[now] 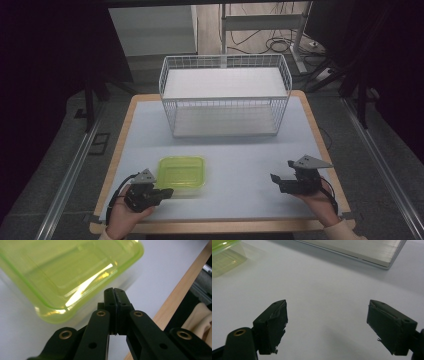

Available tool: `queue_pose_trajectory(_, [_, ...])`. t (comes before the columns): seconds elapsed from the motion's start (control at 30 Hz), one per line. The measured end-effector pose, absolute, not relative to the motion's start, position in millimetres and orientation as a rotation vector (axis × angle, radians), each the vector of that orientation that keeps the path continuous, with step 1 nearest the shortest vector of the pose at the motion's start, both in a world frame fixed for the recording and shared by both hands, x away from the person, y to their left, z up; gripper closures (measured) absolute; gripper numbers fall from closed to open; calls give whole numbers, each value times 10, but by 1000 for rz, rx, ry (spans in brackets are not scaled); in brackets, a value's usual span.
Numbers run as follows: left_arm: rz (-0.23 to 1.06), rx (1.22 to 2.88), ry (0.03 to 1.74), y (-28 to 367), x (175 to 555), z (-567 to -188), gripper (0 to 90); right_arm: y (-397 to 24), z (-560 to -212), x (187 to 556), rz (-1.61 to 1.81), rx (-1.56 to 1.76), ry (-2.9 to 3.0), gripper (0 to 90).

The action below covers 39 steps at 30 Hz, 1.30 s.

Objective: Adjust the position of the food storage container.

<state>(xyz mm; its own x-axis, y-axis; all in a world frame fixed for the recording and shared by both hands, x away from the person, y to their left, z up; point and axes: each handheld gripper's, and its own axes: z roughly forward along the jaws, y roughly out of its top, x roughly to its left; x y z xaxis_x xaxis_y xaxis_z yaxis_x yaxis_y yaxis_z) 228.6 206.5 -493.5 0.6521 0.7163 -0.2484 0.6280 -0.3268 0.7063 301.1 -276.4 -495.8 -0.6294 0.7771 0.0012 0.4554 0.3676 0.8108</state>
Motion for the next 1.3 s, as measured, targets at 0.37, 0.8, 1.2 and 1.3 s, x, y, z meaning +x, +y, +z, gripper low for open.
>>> queue_pose_trajectory(0.37, [216, 1874, 1165, 2467, 2523, -4660, 896, -2768, -4927, 3010, 1205, 1104, 2232, 173])
queue_pose_trajectory(0.8, [151, 1848, 1346, 2725, 2776, -5127, 896, -2725, -4943, 2988, 1183, 1048, 2244, 175])
queue_pose_trajectory(1.2, [87, 1898, 1360, 2678, 2826, -5323, 896, -2744, -4932, 2980, 1194, 1046, 2226, 178])
queue_pose_trajectory(1.3, [75, 1896, 1360, 2671, 2827, -5333, 896, -2741, -4931, 2977, 1190, 1043, 2226, 178])
